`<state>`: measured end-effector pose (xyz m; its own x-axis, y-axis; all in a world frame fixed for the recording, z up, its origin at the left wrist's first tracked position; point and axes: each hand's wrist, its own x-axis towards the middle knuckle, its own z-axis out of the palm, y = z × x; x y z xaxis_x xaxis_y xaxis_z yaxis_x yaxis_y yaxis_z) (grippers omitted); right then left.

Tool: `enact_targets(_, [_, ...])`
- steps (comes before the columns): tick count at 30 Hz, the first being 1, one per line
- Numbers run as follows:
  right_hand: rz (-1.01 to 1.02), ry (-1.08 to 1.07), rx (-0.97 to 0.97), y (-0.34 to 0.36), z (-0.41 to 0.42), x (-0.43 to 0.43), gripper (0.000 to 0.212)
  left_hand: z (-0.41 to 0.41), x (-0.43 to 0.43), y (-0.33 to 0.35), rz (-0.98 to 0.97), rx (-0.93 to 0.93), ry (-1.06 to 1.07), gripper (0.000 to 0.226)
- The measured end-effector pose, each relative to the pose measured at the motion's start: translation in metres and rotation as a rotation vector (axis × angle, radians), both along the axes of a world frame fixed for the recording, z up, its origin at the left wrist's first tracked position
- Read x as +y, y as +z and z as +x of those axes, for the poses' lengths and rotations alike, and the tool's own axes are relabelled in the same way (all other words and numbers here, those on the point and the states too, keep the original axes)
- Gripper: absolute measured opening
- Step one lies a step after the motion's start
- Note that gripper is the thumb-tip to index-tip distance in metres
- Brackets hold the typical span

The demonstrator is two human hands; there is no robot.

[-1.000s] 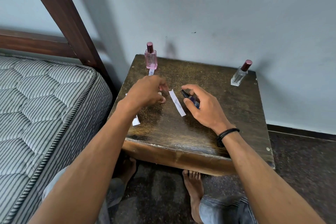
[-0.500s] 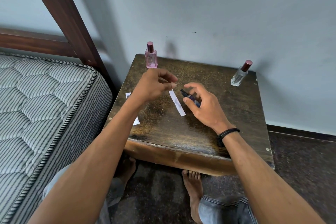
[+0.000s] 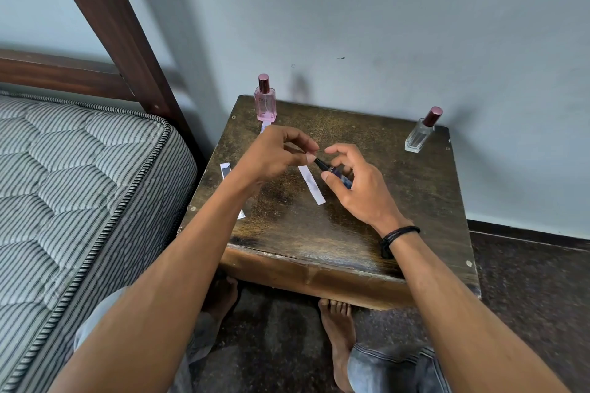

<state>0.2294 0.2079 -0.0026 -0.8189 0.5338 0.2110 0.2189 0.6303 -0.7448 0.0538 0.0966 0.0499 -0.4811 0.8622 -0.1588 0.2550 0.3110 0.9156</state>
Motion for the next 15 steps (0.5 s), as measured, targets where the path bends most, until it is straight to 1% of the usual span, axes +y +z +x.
enact_targets(3, [-0.005, 0.004, 0.001, 0.0001, 0.0, -0.0003, 0.041, -0.0008, -0.0005, -0.0006, 0.006, -0.018, 0.005, 0.016])
enact_targets(11, [-0.029, 0.021, 0.002, 0.0, 0.0005, -0.0003, 0.042, 0.002, 0.0019, -0.004, -0.004, 0.033, -0.026, 0.015])
enact_targets(15, [-0.027, 0.018, 0.013, -0.0004, 0.0007, -0.0003, 0.041, 0.0007, 0.0007, -0.0036, 0.003, 0.018, -0.01, 0.015])
